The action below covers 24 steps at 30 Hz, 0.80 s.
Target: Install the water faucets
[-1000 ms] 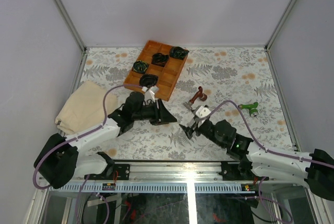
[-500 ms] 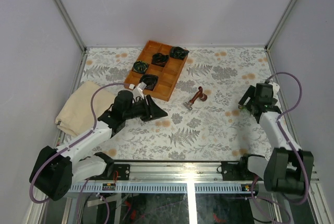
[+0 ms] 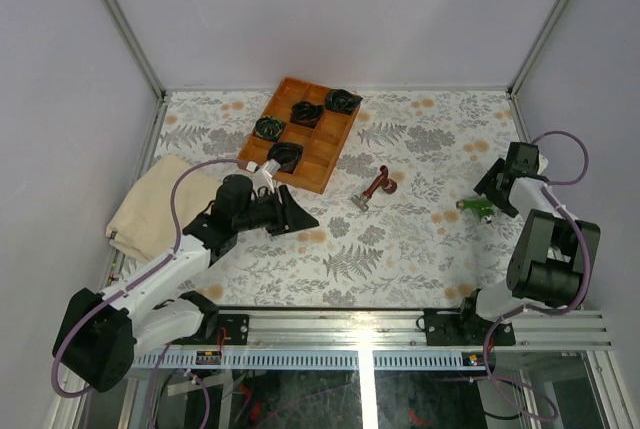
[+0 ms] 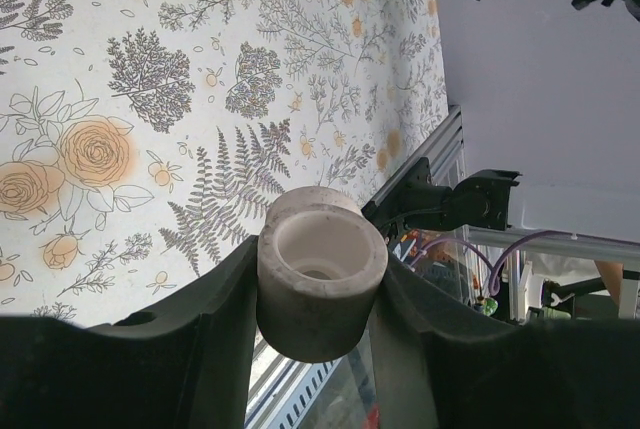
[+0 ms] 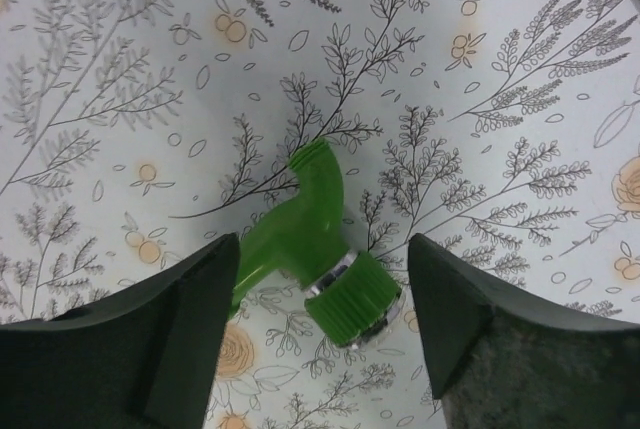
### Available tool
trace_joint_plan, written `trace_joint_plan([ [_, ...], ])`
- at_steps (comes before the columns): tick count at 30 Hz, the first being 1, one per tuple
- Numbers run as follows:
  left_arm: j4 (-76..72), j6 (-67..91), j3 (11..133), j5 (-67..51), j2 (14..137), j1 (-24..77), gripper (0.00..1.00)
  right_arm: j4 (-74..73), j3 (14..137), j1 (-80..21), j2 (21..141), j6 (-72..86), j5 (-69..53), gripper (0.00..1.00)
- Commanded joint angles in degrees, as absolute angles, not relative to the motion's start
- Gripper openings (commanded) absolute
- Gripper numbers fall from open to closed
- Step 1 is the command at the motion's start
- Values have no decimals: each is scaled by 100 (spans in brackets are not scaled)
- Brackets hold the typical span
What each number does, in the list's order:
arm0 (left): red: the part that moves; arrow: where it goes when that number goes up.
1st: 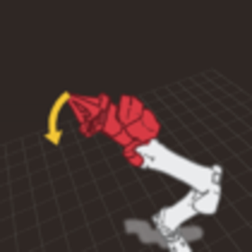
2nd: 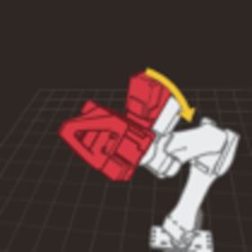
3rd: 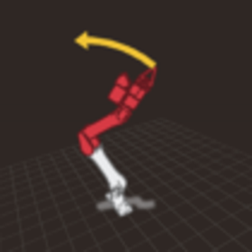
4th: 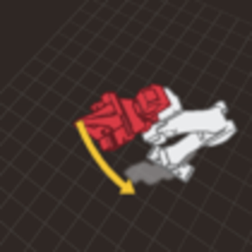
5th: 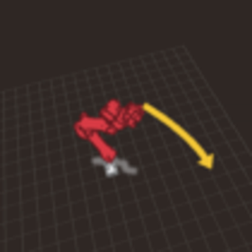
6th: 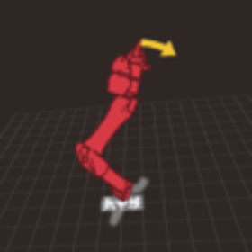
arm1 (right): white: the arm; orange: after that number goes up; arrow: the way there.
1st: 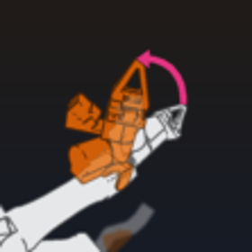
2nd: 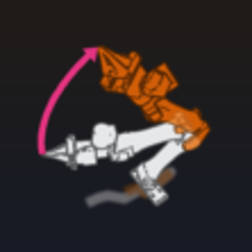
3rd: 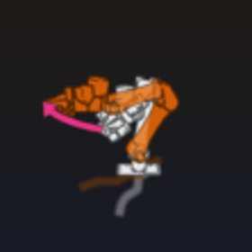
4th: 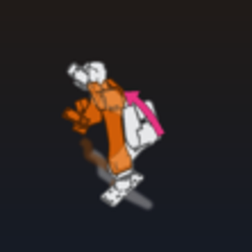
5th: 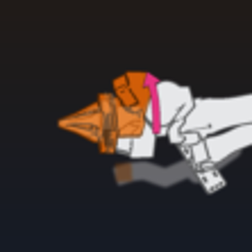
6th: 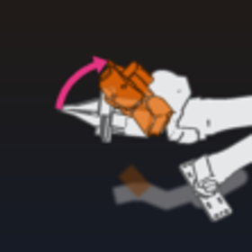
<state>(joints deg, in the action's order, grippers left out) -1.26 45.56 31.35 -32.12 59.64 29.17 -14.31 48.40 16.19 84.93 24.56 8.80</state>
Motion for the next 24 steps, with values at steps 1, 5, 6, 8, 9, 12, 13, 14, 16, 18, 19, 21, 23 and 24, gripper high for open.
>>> trace_joint_plan([
  [1, -220, 4408, 3148, -3304, 5760, 2900, 0, -1461, 5132, 1679, 8861, 2569, 574, 69],
  [5, -244, 4459, 3078, -3274, 5707, 2900, 0, -1360, 4720, 1677, 8727, 2742, 241, 58],
  [6, -246, 4464, 3069, -3278, 5713, 2900, 0, -1413, 4640, 1672, 8637, 2761, 147, 54],
  [8, -239, 4481, 3054, -3274, 5705, 2899, 0, -1443, 4369, 1605, 8250, 2899, 1, 47],
  [9, -238, 4489, 3050, -3263, 5711, 2900, 0, -1362, 4128, 1576, 8020, 3043, -66, 44],
  [12, -284, 4554, 2995, -3282, 5706, 2900, 0, -1356, 3540, 1421, 7486, 3372, -260, 38],
  [13, -293, 4567, 2978, -3282, 5703, 2900, 0, -1402, 3444, 1253, 7370, 3397, -209, 38],
  [14, -315, 4589, 2963, -3293, 5696, 2898, 0, -1467, 3385, 1016, 7302, 3430, -110, 38],
  [16, -338, 4629, 2914, -3296, 5674, 2899, 0, -1670, 3264, 581, 7213, 3606, -89, 39],
  [18, -333, 4644, 2870, -3276, 5641, 2901, 0, -1608, 2976, -52, 7014, 4009, -12, 39],
  [19, -342, 4660, 2835, -3253, 5623, 2900, 0, -1608, 2850, -367, 6882, 4275, 3, 39],
  [21, -379, 4703, 2759, -3195, 5588, 2906, 0, -1627, 2602, -1098, 6573, 4844, 246, 40],
  [23, -522, 4789, 2633, -3171, 5572, 2902, 0, -1545, 2357, -1799, 6257, 5637, 443, 41],
  [24, -649, 4881, 2541, -3173, 5579, 2908, 0, -1485, 2258, -2195, 6122, 5974, 566, 42],
])
